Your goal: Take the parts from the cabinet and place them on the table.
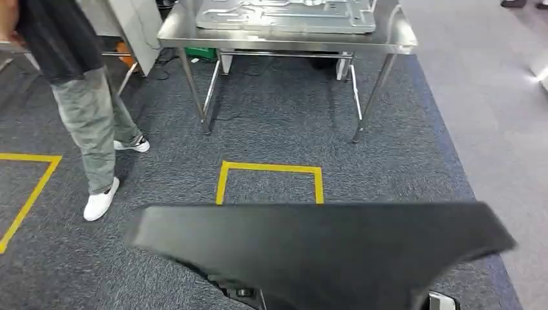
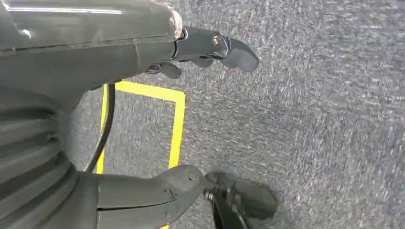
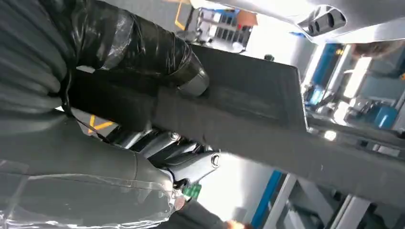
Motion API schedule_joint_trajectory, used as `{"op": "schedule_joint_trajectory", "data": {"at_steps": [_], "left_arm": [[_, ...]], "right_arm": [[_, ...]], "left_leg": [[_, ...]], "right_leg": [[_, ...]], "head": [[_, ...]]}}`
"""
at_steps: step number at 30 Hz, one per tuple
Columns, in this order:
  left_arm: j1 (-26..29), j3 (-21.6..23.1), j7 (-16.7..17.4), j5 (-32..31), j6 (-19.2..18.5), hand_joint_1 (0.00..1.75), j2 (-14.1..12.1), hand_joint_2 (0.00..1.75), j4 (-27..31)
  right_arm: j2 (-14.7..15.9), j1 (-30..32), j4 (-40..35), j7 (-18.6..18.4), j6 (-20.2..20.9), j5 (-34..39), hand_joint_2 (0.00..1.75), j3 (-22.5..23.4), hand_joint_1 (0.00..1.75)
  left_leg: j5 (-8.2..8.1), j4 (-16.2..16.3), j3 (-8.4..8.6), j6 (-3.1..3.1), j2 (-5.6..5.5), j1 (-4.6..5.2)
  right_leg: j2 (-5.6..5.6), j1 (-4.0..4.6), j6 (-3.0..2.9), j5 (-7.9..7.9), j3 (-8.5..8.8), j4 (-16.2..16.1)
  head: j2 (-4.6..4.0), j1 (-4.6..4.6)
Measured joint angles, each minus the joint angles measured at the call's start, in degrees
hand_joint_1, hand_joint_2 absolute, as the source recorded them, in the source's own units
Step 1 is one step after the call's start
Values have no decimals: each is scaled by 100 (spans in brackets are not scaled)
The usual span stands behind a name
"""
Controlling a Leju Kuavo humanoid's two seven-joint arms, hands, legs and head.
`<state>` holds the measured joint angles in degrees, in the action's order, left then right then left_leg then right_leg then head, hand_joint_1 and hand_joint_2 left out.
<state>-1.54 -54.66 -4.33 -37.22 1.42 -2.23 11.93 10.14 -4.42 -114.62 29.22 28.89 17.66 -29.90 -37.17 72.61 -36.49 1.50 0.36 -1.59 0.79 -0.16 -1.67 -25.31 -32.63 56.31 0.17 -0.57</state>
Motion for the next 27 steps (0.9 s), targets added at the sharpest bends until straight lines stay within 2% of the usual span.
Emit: {"op": "schedule_joint_trajectory", "data": {"at_steps": [1,2,3,4,5,6,7,8,10,11,12,13,14,15,16,17,18,19,20,21,22,25,26,27], "left_arm": [[16,0,0,0,2,0,0,175,0],[22,0,0,0,0,0,0,175,0],[18,0,0,0,0,0,2,175,0],[13,0,-4,0,-7,0,0,175,0],[16,0,-24,0,-22,0,-13,175,0],[14,-2,-39,0,-35,0,-26,175,0],[12,-4,-50,0,-50,0,-24,175,0],[10,-9,-55,0,-50,0,-31,175,0],[-12,-13,-66,2,-66,0,-44,175,0],[-22,-15,-70,0,-85,0,-17,175,0],[-37,-22,-72,2,-87,0,-26,175,0],[-30,-39,-74,2,-92,0,-26,175,0],[-19,-63,-68,4,-103,0,-20,175,0],[-5,-81,-63,9,-109,0,-13,175,0],[2,-98,-41,13,-118,0,-11,175,0],[8,-109,-15,20,-127,0,-11,175,0],[3,-120,-2,20,-142,0,-11,175,0],[-10,-136,2,20,-164,0,-11,175,0],[-19,-146,2,20,-186,0,-11,175,0],[-20,-151,0,20,-206,0,-13,175,0],[-26,-159,-6,20,-208,0,-13,175,0],[-35,-206,-26,20,-216,0,-15,175,0],[-44,-221,-33,17,-216,0,-13,175,0],[-47,-232,-37,15,-219,0,-15,175,0]], "right_arm": [[-2,3,4,0,0,0,175,0,175],[0,5,7,-2,0,0,175,0,175],[0,4,7,-2,0,0,175,0,175],[-2,3,7,-2,2,0,175,0,175],[0,3,7,-2,7,4,175,0,175],[0,-4,7,-2,7,20,175,0,175],[0,-14,7,-2,7,24,175,0,175],[0,-11,7,-2,7,35,175,0,175],[0,1,7,-2,9,37,175,0,175],[4,-3,-2,-2,9,35,175,2,175],[4,-8,-11,0,0,35,175,2,175],[4,-29,-13,0,-13,0,175,2,175],[4,-23,-9,-4,-61,-54,175,2,175],[4,-12,-4,-4,-88,-85,175,0,175],[4,-6,4,-2,-116,-114,175,0,175],[9,-6,19,0,-133,-124,175,2,175],[11,-8,37,7,-138,-129,175,2,175],[11,-10,44,15,-140,-131,175,0,175],[13,-16,44,26,-153,-131,175,2,175],[13,-31,44,35,-166,-131,175,2,175],[11,-46,50,41,-184,-131,175,0,175],[13,-42,52,59,-234,-136,175,2,175],[13,-50,46,63,-234,-136,175,2,175],[11,-51,42,66,-234,-140,175,0,175]], "left_leg": [[-4,255,-167,-1,-2,3],[177,179,-192,-16,-4,6],[429,-121,-97,-35,-13,5],[764,-643,109,-64,-54,6],[1058,-1210,338,-108,-205,17],[1054,-1487,453,-169,-435,23],[1038,-1586,486,-170,-394,16],[1033,-1570,484,-183,-345,42],[1049,-1590,512,-241,-252,51],[1093,-1666,539,-276,-164,-39],[1091,-1686,557,-301,-135,-29],[1089,-1685,561,-320,-100,-22],[1078,-1681,562,-332,-45,-11],[1067,-1679,562,-332,2,-1],[1053,-1670,562,-327,39,0],[1035,-1667,574,-313,67,-5],[1008,-1667,599,-294,88,-13],[978,-1666,632,-277,100,-23],[948,-1659,676,-247,110,-30],[922,-1661,700,-213,116,-29],[889,-1651,701,-163,117,5],[878,-1717,771,-45,138,-10],[849,-1718,793,0,145,-15],[782,-1588,779,2,90,-30]], "right_leg": [[72,16,-12,-9,14,4],[159,26,-17,-25,48,5],[226,30,-14,-44,73,16],[303,37,-6,-67,104,32],[369,40,9,-91,135,41],[417,49,25,-106,140,49],[500,51,65,-125,114,78],[538,27,103,-115,95,63],[643,8,175,-95,68,34],[635,22,198,-124,76,82],[345,49,235,-238,-1,247],[144,29,261,-457,-189,593],[15,-5,295,-707,-458,1108],[-27,-30,321,-863,-686,1524],[-44,-56,347,-918,-875,1837],[-51,-80,370,-817,-915,1854],[-53,-104,388,-576,-805,1579],[-63,-121,395,-289,-573,1124],[-97,-133,396,0,-271,533],[-162,-133,382,46,-75,117],[-173,-73,335,-30,-49,90],[-111,-32,202,-62,-60,104],[-85,-75,148,-34,10,34],[-85,-80,116,-37,59,-2]], "head": [[0,-2],[0,0],[0,0],[0,0],[0,0],[0,4],[0,2],[0,2],[0,2],[0,0],[0,11],[0,9],[0,11],[0,9],[0,9],[0,11],[0,9],[0,11],[0,11],[0,11],[0,11],[0,9],[0,2],[0,9]]}}
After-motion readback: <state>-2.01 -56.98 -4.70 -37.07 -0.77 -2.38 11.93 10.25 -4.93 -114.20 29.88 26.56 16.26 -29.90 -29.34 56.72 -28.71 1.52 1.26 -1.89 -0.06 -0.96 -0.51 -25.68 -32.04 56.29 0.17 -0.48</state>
